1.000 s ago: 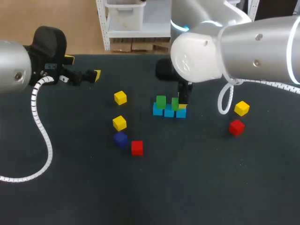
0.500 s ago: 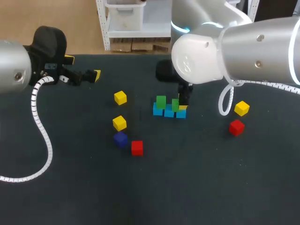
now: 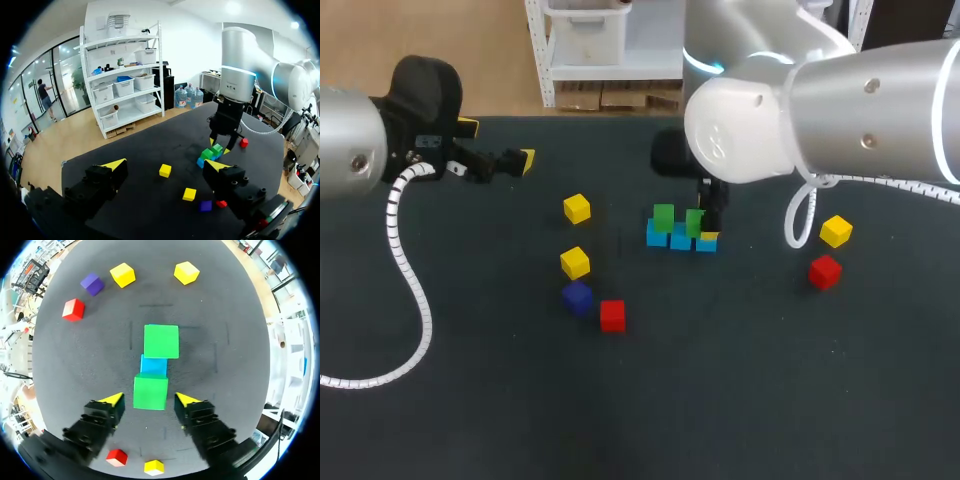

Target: Place the blue cubes, place green cubes on the blue cubes, place the yellow cubes on the green cubes, then place the red cubes on the yellow cubes, and place purple cube on the red cubes.

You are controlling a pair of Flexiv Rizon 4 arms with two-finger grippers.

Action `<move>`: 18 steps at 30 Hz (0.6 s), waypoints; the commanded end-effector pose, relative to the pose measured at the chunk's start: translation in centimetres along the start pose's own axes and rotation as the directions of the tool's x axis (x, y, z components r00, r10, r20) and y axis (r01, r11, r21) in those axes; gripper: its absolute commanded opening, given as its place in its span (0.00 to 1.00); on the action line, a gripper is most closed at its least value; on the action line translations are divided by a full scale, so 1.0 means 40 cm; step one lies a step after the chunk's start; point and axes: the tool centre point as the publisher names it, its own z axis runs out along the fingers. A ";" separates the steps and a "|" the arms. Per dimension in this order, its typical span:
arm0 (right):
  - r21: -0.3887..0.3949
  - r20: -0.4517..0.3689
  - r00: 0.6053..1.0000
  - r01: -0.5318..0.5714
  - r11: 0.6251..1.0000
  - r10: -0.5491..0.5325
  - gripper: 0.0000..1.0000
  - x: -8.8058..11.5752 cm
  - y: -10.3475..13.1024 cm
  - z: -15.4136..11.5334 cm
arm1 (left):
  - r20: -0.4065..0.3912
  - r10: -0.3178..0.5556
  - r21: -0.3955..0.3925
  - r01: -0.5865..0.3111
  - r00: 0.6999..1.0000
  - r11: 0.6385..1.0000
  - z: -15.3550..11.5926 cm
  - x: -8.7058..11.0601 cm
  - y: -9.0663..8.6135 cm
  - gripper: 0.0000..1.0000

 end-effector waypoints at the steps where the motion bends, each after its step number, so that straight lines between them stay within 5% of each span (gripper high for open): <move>1: 0.010 0.004 1.000 -0.001 1.000 0.001 1.00 0.002 0.005 -0.004 | 0.006 0.002 0.017 -0.002 1.000 1.000 -0.004 0.004 0.009 1.00; 18: 0.051 0.078 0.994 -0.074 0.996 0.070 1.00 0.038 -0.014 -0.055 | 0.006 0.002 0.017 -0.002 1.000 1.000 -0.004 0.004 0.009 1.00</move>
